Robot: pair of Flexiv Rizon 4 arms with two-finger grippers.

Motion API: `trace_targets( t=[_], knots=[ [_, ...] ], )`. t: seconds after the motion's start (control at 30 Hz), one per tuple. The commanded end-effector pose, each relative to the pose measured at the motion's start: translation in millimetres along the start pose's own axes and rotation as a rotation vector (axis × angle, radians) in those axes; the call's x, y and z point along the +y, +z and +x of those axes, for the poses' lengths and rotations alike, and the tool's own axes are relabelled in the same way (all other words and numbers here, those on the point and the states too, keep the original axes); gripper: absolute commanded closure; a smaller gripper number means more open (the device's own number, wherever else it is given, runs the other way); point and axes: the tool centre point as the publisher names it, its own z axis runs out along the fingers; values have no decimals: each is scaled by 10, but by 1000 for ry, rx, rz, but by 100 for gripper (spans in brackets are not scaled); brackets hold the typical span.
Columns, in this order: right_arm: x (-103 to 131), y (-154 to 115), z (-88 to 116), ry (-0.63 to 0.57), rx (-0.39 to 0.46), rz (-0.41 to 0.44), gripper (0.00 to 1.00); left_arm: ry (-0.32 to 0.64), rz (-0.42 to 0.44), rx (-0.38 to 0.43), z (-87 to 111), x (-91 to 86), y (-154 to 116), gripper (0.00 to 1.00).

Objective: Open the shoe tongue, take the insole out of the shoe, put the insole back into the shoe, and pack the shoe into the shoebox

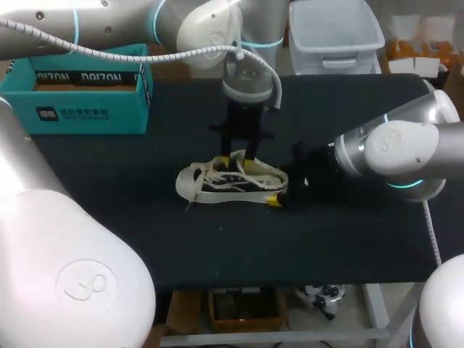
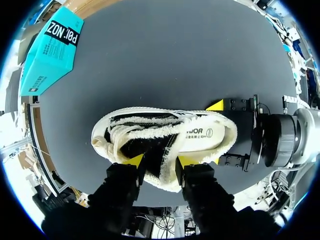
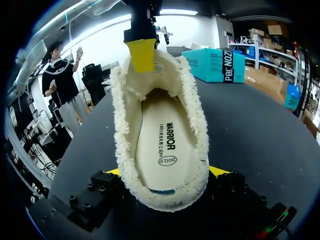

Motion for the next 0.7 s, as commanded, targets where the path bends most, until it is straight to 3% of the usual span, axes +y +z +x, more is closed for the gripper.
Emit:
trace_targets(
  t=[0.03, 0.1, 0.37, 0.7],
  knots=[
    [-109, 113, -50, -1, 3, -4, 100, -9, 4, -10, -20, 63, -8, 79],
    [-109, 113, -50, -1, 3, -4, 100, -18, 5, -12, -49, 86, 0, 100],
    [-109, 113, -50, -1, 3, -4, 100, -23, 28, 37, -223, 176, -32, 100],
    [-109, 113, -50, -1, 3, -4, 100, -69, 86, 207, -655, 233, -130, 100]
  ],
)
